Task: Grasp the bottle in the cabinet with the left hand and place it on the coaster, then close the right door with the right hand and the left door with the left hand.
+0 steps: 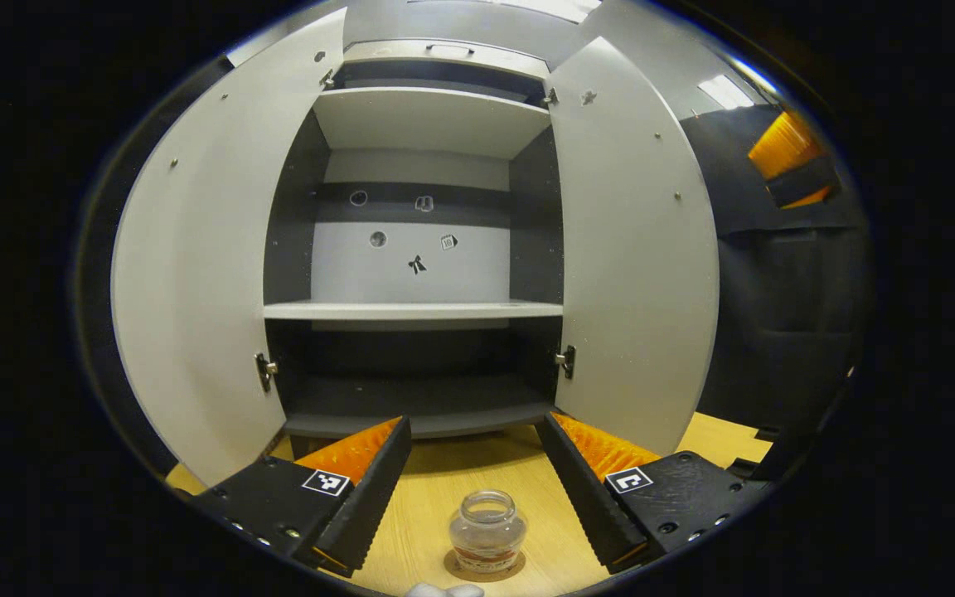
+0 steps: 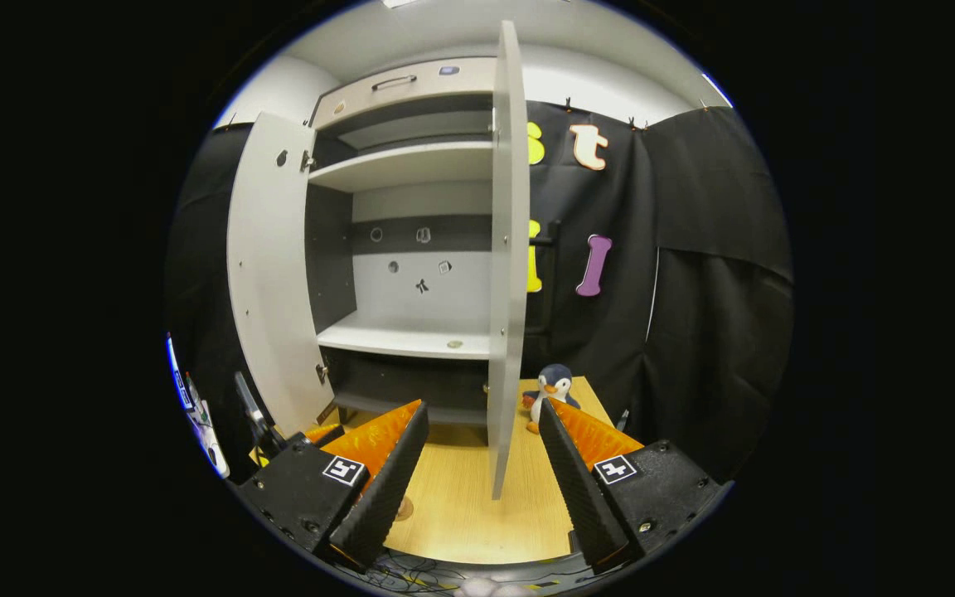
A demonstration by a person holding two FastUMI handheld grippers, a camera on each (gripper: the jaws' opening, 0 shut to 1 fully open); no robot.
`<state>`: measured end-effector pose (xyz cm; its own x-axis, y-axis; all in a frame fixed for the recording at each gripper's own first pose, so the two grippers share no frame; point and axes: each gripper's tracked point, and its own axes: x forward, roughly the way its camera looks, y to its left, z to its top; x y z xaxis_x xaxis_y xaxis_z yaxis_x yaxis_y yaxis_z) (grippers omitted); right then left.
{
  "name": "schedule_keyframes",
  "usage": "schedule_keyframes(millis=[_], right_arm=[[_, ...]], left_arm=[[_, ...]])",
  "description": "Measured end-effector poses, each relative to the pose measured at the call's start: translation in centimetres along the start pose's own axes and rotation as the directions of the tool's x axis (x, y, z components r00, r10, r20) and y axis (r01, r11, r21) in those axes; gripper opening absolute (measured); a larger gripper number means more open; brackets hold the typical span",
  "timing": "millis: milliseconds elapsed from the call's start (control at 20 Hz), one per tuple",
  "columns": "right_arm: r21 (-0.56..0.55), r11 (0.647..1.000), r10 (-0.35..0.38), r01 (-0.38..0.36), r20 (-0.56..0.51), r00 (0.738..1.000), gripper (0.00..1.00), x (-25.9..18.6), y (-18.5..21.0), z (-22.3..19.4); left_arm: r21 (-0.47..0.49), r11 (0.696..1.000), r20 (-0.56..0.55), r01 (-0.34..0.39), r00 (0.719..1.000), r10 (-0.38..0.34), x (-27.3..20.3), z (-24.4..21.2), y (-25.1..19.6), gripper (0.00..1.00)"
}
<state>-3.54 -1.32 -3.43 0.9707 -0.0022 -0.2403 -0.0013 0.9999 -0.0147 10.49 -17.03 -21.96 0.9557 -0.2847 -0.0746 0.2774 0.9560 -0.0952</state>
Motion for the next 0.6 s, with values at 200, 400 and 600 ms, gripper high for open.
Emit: schedule_keyframes(millis=[200, 400, 600], right_arm=[[0.005, 1.0, 0.0, 0.0, 0.048, 0.999, 0.83, 0.4, 0.1, 0.8], [0.016, 1.0, -0.001, 0.0, 0.089, 0.996, 0.83, 0.7, 0.3, 1.5], [0.024, 1.0, -0.015, 0.012, 0.118, 0.993, 0.83, 1.0, 0.2, 1.9]], left_arm=[[0.005, 0.999, 0.041, -0.043, 0.998, 0.043, -1.7, 6.7, 2.3, 0.96], [-0.001, 0.993, 0.049, -0.12, 0.992, 0.12, -5.1, 11.8, 5.1, 0.96], [-0.012, 0.987, 0.044, -0.159, 0.986, 0.16, -9.3, 14.7, 7.3, 0.96]])
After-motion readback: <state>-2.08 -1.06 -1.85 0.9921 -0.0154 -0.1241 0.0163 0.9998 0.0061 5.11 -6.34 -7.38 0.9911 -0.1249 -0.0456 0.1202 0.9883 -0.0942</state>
